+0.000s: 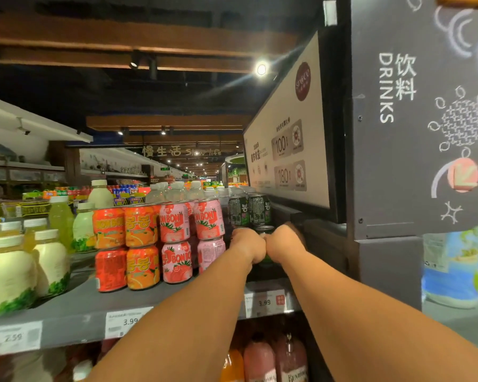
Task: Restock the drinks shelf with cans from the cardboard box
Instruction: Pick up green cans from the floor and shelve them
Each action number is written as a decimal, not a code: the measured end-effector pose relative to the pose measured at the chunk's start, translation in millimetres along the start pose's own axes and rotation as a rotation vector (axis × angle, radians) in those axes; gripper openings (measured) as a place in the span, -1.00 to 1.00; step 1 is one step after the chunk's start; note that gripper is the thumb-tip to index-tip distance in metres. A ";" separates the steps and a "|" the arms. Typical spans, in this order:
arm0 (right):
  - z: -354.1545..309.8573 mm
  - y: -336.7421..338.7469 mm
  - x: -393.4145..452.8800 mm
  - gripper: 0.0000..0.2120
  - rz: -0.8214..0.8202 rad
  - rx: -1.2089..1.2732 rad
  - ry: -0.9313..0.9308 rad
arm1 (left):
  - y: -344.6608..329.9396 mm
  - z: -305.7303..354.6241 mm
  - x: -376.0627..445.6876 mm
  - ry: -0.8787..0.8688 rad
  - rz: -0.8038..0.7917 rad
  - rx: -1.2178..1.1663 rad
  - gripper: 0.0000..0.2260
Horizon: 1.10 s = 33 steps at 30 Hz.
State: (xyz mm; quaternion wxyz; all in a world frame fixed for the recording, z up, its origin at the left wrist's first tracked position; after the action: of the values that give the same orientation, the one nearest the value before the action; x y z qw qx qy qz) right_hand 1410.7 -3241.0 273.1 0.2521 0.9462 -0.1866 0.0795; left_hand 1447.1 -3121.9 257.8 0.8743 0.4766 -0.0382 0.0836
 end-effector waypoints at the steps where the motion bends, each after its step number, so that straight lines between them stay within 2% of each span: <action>1: -2.2 7.0 -13.5 -0.67 0.019 0.011 0.013 | 4.2 1.8 -10.9 -0.025 -0.009 0.009 -0.43; 4: 2.5 24.8 -54.6 -0.57 0.112 0.074 0.014 | 11.9 0.8 -54.8 -0.101 -0.036 -0.035 -0.46; 7: 16.1 33.0 -108.0 -0.52 0.162 0.156 -0.007 | 18.4 -9.4 -103.1 -0.198 0.049 -0.089 -0.52; 12: 53.5 48.6 -206.6 -0.48 0.280 0.029 -0.088 | -7.1 -44.7 -182.1 -0.260 -0.059 -0.071 -0.44; 17: 81.5 80.4 -292.6 -0.56 0.377 -0.114 -0.107 | -16.6 -78.7 -237.2 -0.310 -0.116 -0.052 -0.49; 19: 96.1 100.4 -321.5 -0.58 0.404 -0.125 -0.140 | -17.8 -86.6 -254.7 -0.326 -0.124 -0.043 -0.46; 21: 117.4 119.3 -352.6 -0.51 0.443 -0.100 -0.189 | -27.6 -94.0 -276.8 -0.338 -0.149 -0.036 -0.42; 24: 163.3 138.1 -406.3 -0.45 0.449 -0.080 -0.270 | -63.6 -108.5 -318.9 -0.354 -0.196 -0.065 -0.45; 31: 298.9 169.5 -563.0 -0.39 0.482 -0.126 -0.586 | -235.5 -149.8 -446.5 -0.298 -0.520 -0.019 -0.44; 33: 329.1 174.7 -604.4 -0.38 0.487 -0.144 -0.664 | -251.1 -145.8 -496.8 -0.320 -0.571 0.007 -0.45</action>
State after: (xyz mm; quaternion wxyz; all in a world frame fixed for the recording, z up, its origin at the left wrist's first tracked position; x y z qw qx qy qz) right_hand 805.9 -3358.9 -79.7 0.2178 0.8287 -0.4809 -0.1857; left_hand 1002.7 -3187.5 -101.9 0.8437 0.4781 -0.0399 -0.2408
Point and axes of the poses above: each hand's wrist, its own x-axis towards the middle knuckle, its own y-axis out of the back of the hand, z = x × y, the point moved 9 cm from there along x, towards the middle knuckle, and after that the axes turned 13 degrees about x, right-handed, at the moved point
